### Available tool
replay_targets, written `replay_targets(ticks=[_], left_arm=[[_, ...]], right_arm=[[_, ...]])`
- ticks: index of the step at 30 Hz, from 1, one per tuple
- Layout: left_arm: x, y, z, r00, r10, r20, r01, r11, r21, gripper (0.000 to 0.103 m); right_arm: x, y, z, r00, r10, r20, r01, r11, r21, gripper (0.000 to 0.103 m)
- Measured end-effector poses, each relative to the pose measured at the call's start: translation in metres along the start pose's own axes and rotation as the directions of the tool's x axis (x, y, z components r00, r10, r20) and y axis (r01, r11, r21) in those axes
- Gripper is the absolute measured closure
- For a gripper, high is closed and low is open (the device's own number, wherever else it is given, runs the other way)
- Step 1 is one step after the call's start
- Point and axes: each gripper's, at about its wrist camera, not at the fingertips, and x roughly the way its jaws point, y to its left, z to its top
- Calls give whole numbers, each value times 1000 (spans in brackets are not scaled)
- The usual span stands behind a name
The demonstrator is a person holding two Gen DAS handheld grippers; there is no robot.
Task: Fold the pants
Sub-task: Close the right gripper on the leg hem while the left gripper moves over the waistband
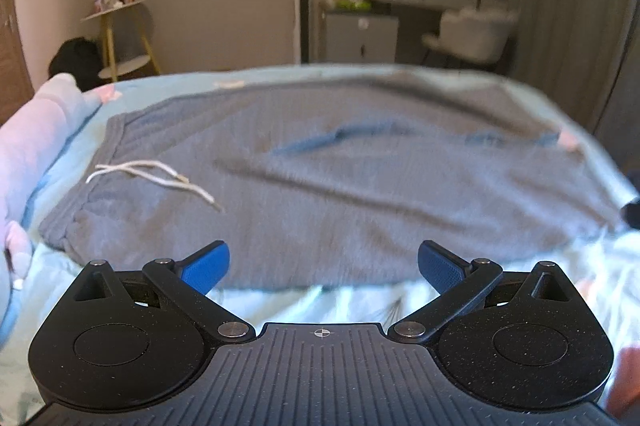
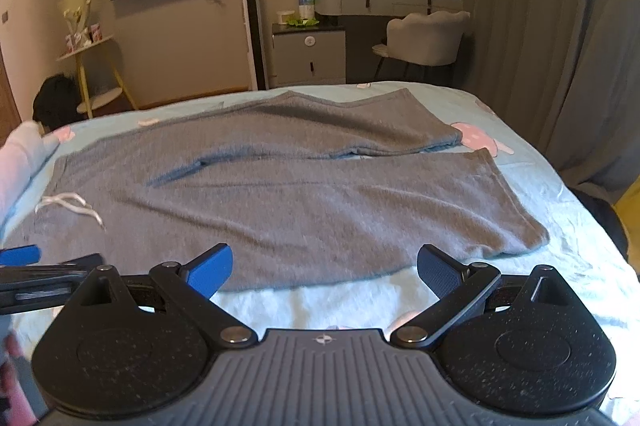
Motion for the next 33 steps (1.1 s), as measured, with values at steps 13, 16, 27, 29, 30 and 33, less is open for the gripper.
replay_targets(ticks=[13,16,27,29,30,33], left_arm=[[80,101,55,950,264,169,-257,964,-62,0],[138,113,61,942,287,173,-276,957,-85,0],[302,107,70,917,367,155,-361,930,-67,0],[320,109,64,933,353,64,-350,935,-62,0],[321,113,60,939,338,55,-333,939,-85,0],[320,131,56,961,274,35,-264,949,-173,0]], right_arm=[[198,29,46,947,53,-316,-46,999,29,4],[268,27,42,912,0,-410,-14,999,-31,4],[349,-3,60,769,109,-630,-183,982,-54,4],[357,-10,93,757,162,-633,-194,981,19,4],[359,-16,115,786,202,-584,-204,977,64,4],[380,-26,188,895,206,-396,-185,978,91,4]])
